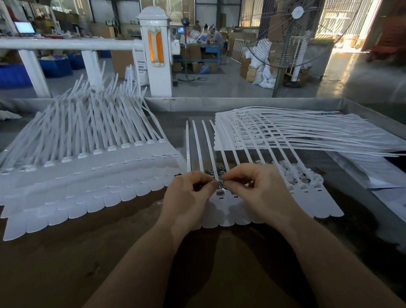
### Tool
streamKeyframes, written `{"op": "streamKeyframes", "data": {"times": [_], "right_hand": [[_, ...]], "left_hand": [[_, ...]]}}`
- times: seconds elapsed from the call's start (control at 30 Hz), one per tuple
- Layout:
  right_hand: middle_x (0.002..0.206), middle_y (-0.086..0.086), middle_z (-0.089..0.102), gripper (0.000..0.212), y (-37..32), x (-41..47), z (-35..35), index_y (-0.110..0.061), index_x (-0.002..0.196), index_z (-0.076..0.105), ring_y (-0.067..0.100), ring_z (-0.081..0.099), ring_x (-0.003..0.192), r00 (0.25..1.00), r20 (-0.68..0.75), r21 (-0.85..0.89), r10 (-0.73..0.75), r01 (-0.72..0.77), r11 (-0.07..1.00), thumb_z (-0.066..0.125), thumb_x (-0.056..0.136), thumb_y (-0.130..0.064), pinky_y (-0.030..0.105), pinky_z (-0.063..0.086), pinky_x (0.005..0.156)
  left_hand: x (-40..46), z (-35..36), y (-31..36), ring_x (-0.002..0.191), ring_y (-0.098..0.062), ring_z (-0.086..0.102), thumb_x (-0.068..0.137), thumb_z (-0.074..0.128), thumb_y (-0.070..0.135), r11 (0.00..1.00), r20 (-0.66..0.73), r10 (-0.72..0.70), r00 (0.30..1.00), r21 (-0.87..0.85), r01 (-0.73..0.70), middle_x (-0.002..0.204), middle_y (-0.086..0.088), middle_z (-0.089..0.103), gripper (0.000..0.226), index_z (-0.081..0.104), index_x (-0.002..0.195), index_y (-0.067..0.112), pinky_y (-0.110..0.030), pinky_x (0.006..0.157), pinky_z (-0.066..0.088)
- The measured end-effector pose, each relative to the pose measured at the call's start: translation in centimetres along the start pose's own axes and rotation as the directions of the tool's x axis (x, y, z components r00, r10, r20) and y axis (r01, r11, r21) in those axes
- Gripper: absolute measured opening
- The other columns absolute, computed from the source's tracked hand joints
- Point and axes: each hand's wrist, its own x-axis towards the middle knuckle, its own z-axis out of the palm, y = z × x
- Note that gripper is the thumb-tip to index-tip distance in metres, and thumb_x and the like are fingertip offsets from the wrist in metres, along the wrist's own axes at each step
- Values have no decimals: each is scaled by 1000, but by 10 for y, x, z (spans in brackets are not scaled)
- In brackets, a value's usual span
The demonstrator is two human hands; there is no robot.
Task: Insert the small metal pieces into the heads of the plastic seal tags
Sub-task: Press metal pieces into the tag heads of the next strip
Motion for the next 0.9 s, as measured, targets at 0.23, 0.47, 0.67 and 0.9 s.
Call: {"op": "streamKeyframes", "data": {"times": [0.23,0.47,0.67,0.9], "right_hand": [[71,-8,67,12,1,-1,1,-15,81,70,-2,62,69,999,14,59,29,-29,998,67,81,-3,8,46,66],[78,-2,68,15,12,3,-16,-20,81,65,7,63,74,974,-190,50,122,-114,992,63,85,-6,17,52,70],[82,-5,68,14,21,5,-27,-19,87,68,7,63,80,960,-249,-42,129,-144,989,61,87,-7,13,49,69],[80,-6,65,8,23,7,-30,-16,88,68,6,62,78,946,-287,-117,149,-189,975,63,86,-9,15,47,71]], "left_hand": [[0,1,3,70,6,56,87,62,26,999,16,28,999,21,-28,72,17,62,7,67,82,27,-4,61,40],[-2,2,-5,103,-16,50,89,58,28,925,-234,30,972,374,62,107,4,57,20,63,108,22,-39,96,42],[-3,1,-9,112,-20,45,88,54,43,825,-295,-87,951,514,235,117,-1,40,39,57,115,16,-38,98,33],[1,-2,-12,112,-19,44,86,56,44,830,-282,-159,946,480,282,114,2,36,34,62,109,19,-40,100,28]]}}
